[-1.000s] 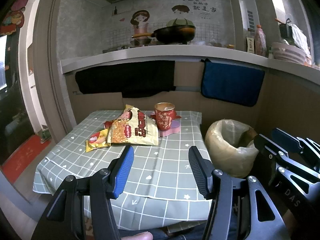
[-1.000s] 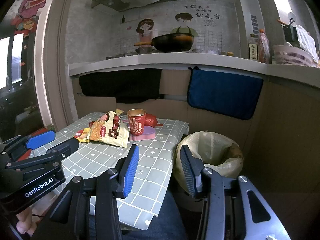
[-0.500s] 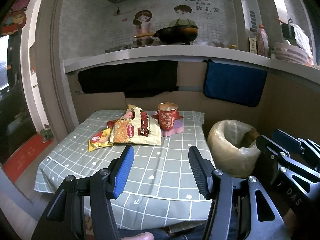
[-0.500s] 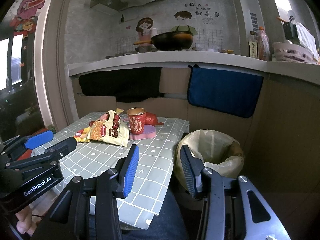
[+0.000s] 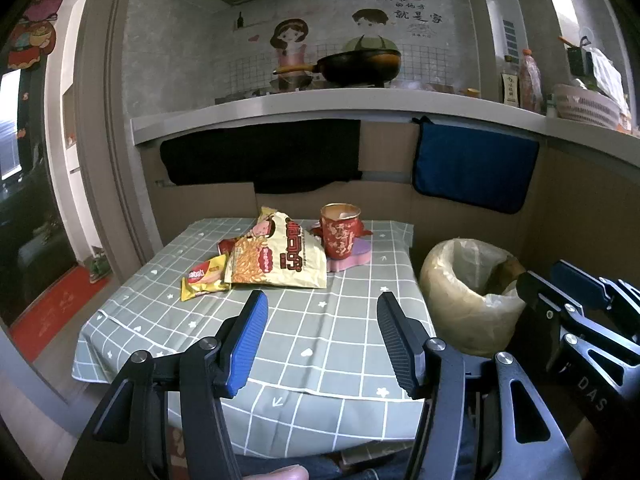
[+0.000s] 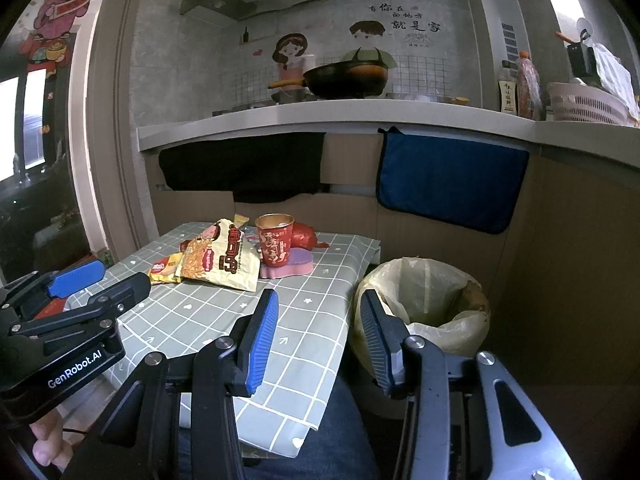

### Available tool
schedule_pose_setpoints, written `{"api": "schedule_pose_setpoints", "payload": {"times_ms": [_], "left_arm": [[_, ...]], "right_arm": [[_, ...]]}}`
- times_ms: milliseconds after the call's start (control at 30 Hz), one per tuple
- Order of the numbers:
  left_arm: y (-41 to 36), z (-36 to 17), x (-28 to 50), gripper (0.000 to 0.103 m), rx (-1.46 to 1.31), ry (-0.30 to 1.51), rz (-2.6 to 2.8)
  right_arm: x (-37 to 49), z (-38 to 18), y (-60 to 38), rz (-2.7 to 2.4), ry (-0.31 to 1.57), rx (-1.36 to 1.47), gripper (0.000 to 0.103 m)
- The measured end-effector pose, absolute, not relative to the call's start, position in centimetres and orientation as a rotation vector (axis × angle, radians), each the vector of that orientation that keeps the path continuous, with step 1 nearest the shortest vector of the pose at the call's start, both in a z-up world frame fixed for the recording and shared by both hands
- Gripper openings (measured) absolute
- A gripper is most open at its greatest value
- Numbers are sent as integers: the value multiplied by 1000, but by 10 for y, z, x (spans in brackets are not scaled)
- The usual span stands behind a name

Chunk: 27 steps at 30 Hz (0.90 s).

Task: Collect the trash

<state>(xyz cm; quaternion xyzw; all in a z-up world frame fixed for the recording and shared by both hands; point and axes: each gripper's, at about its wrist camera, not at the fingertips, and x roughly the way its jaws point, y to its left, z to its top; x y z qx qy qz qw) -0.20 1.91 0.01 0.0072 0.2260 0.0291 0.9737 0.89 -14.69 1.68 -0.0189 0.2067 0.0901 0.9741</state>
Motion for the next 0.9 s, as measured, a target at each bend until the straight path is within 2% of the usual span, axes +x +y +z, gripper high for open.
{"api": "schedule_pose_setpoints", "payload": {"times_ms": [900], "left_arm": [[15, -3, -2, 58, 17, 464, 59]], "right_arm": [[10, 18, -150, 179, 421, -29, 41]]}}
